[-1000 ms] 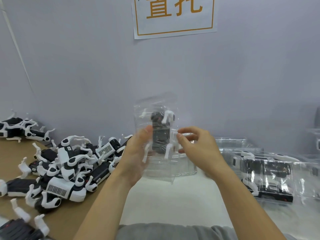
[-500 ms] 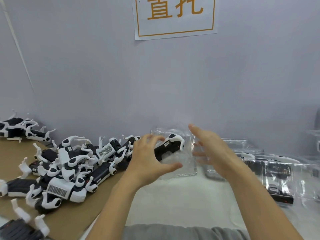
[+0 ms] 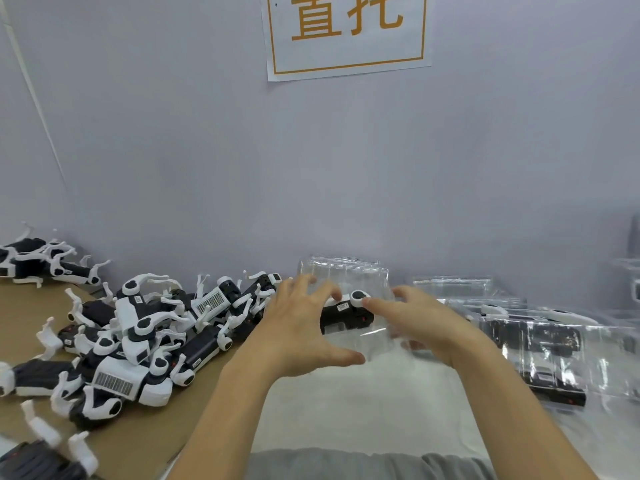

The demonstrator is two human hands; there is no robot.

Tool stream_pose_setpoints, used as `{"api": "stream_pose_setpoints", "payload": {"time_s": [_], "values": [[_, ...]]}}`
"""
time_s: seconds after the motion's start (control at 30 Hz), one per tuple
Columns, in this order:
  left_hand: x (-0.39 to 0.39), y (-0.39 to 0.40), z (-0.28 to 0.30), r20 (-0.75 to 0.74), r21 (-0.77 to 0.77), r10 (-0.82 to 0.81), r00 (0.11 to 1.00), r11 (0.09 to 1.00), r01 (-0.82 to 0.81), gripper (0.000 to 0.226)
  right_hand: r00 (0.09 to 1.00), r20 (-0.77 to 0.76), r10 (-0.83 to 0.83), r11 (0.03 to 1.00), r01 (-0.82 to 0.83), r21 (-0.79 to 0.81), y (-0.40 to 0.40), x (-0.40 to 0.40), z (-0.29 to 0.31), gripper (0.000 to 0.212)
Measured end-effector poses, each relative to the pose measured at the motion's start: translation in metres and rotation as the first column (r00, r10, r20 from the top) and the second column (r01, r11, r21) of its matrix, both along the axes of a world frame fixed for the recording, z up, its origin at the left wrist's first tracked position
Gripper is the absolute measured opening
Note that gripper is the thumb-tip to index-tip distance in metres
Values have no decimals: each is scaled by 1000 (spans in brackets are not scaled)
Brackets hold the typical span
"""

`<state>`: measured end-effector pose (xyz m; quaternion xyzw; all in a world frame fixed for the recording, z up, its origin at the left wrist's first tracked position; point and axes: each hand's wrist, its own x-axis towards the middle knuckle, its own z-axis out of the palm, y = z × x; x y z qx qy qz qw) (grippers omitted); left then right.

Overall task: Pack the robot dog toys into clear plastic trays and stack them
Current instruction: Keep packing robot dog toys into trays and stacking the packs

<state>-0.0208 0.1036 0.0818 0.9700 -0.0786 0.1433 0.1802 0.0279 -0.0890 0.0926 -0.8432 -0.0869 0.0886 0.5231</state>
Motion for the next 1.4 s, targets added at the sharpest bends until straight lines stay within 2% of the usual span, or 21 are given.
{"api": "stream_pose_setpoints", "payload": {"time_s": [0.1,0.23,0.33,0.43,0.5,0.53,0.6,0.63,0.67,0.7,0.73,0.8,0.83,0.9,0.97,1.07,1.17,1.27,1.4], "values": [[-2,-1,1,-139,40,-6,990,999,11,77,994,-100,36,996,-44,-78,-5,0,-3,71],[-2,-5,-2,-162,9,-28,986,1000,30,77,984,-170,52,998,-54,-9,-6,-2,-4,74],[0,-8,-5,-130,-40,-32,991,999,27,86,990,-134,37,992,-20,127,-4,0,-3,73],[0,-7,-4,-124,-101,-73,990,993,60,101,1000,-29,3,980,3,198,-4,3,-2,68],[-1,-3,-2,-89,-218,-111,990,972,89,100,999,24,-28,975,22,221,-7,4,1,66],[-1,-1,-1,-24,-322,-100,995,943,87,92,999,36,-35,971,26,237,-9,4,1,66],[5,4,-4,173,-533,70,982,846,33,67,998,44,-37,960,24,280,-14,5,3,66],[8,5,-5,207,-622,191,960,782,-21,59,998,48,-39,950,22,311,-15,5,3,65],[10,7,-5,159,-711,277,948,698,-85,57,998,53,-40,937,19,348,-17,6,3,63],[12,8,-6,50,-796,302,952,588,-145,58,998,58,-38,923,13,384,-18,6,2,61],[14,10,-7,-76,-862,264,962,467,-197,57,997,65,-36,910,6,414,-18,7,2,59],[12,13,-8,-241,-932,56,969,263,-248,44,996,85,-34,894,-8,448,-17,8,2,55],[11,14,-9,-262,-951,-50,964,184,-249,38,995,89,-34,885,-12,465,-17,8,2,53],[9,15,-10,-229,-973,-166,959,74,-219,40,997,76,-25,868,-16,496,-16,10,-1,51],[10,15,-12,-182,-983,-167,969,62,-174,50,998,68,-5,861,-30,508,-15,10,-3,52],[11,14,-9,-152,-983,-120,981,122,-138,62,996,83,17,879,-54,474,-17,9,-4,46],[12,16,-8,-80,-981,-68,994,180,-67,62,996,64,65,895,-87,437,-20,9,-5,52],[12,18,-7,-30,-973,-54,998,231,-17,65,996,67,63,894,-86,439,-22,11,-6,43],[13,20,-9,-30,-971,-43,999,238,-19,63,996,74,46,887,-74,455,-20,10,-7,47]]}}
